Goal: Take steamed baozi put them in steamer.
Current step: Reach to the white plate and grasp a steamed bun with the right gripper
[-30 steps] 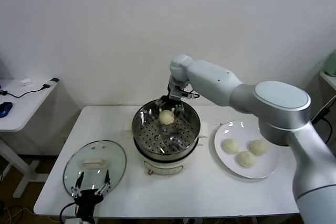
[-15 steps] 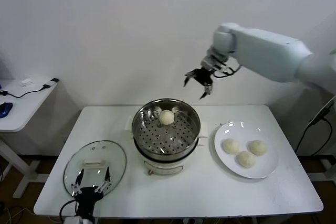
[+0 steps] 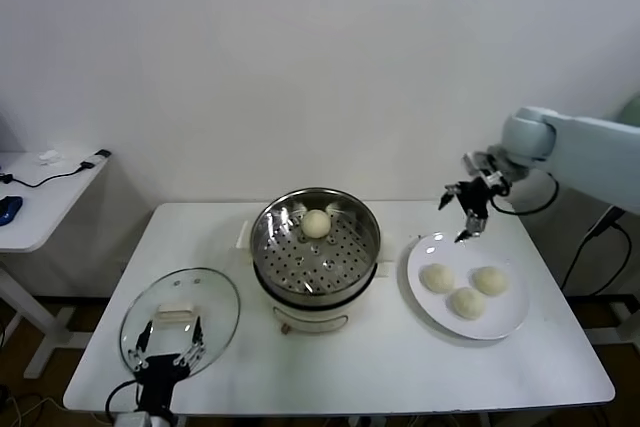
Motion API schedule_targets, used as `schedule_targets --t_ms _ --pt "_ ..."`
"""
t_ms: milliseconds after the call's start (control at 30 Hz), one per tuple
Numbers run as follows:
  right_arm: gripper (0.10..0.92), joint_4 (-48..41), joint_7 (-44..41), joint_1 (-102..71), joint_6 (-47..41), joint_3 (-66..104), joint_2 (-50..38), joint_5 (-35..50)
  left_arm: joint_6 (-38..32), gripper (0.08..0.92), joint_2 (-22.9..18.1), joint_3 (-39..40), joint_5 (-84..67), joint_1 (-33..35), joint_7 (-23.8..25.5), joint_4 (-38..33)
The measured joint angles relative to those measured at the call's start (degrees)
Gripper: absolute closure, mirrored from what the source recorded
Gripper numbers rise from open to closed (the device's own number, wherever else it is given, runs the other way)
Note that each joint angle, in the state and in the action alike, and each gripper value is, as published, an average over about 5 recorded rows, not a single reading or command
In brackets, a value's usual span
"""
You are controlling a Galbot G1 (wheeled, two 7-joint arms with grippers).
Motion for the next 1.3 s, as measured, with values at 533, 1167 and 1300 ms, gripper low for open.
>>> schedule_targets --t_ms 533,1167,1300 --pt "0.203 -7.02 4.29 -15.78 -5.88 9.25 3.05 -3.58 -0.35 0.177 -0.22 -0.27 0.16 -0.68 -0.28 2.06" --pt "0.276 -12.14 5.39 -21.32 -7.66 13.37 7.1 -6.67 -0.38 0.177 -0.39 -0.34 0.24 -0.61 -0.64 2.09" --pt "0.323 -11.74 5.13 -21.12 -7.72 13.53 6.95 -6.81 -0.37 0.177 -0.48 -0.29 0.44 -0.45 -0.86 1.9"
